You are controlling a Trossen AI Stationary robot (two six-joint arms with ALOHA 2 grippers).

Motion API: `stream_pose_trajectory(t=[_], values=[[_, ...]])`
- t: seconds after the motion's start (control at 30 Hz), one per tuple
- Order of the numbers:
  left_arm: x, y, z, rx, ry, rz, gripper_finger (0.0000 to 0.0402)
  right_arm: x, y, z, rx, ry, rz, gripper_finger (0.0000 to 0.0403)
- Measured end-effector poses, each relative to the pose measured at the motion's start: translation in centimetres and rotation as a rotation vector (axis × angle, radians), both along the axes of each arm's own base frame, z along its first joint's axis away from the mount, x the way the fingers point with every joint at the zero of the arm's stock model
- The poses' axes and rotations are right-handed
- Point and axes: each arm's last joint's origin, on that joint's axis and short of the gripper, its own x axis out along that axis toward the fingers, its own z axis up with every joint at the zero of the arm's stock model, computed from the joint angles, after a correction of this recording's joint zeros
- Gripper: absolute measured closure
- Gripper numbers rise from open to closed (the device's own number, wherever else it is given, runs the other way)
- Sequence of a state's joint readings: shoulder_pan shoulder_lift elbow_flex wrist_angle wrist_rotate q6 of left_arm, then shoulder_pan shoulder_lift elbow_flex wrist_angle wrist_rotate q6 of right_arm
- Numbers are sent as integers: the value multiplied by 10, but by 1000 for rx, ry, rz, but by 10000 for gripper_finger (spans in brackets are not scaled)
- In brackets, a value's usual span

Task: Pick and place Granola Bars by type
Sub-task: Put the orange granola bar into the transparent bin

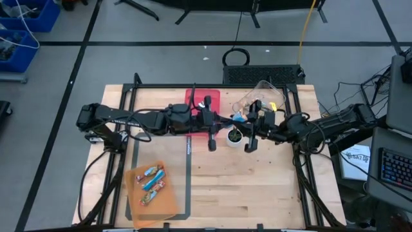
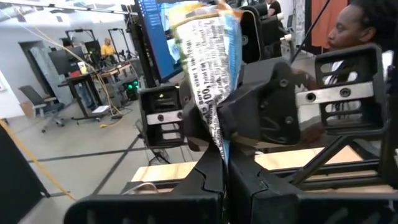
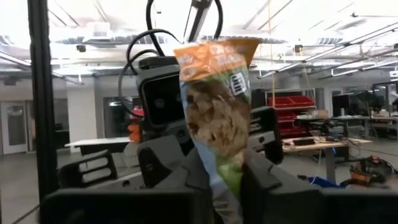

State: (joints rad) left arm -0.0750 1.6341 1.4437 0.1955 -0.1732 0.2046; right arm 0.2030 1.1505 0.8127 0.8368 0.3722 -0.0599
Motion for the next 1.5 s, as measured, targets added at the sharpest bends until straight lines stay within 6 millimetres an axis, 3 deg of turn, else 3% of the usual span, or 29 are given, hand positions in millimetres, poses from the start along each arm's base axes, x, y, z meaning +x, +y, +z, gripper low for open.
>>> stream_pose_trajectory(t=[0.07, 0.2, 0.77, 1.0, 1.17, 1.33, 1.5], values=[[0, -1, 0, -19, 3, -4, 397, 0, 0, 0, -19, 4, 2, 377], [0, 0, -1, -75, 0, 0, 369, -1, -1, 0, -16, 5, -1, 382], [-1, 1, 11, -6, -112, 14, 174, -31, -10, 22, -52, -27, -39, 385], [-4, 9, 16, -32, -132, 33, 118, -44, -18, 28, -52, -31, -67, 385], [-35, 11, 36, -52, -72, 56, 102, -49, -31, 23, -31, 69, -106, 385], [-88, 17, 61, -50, 28, 113, 112, -53, -49, 14, 16, 179, -155, 385], [-138, 20, 70, -43, 156, 152, 131, -56, -70, 6, 46, 265, -219, 385]])
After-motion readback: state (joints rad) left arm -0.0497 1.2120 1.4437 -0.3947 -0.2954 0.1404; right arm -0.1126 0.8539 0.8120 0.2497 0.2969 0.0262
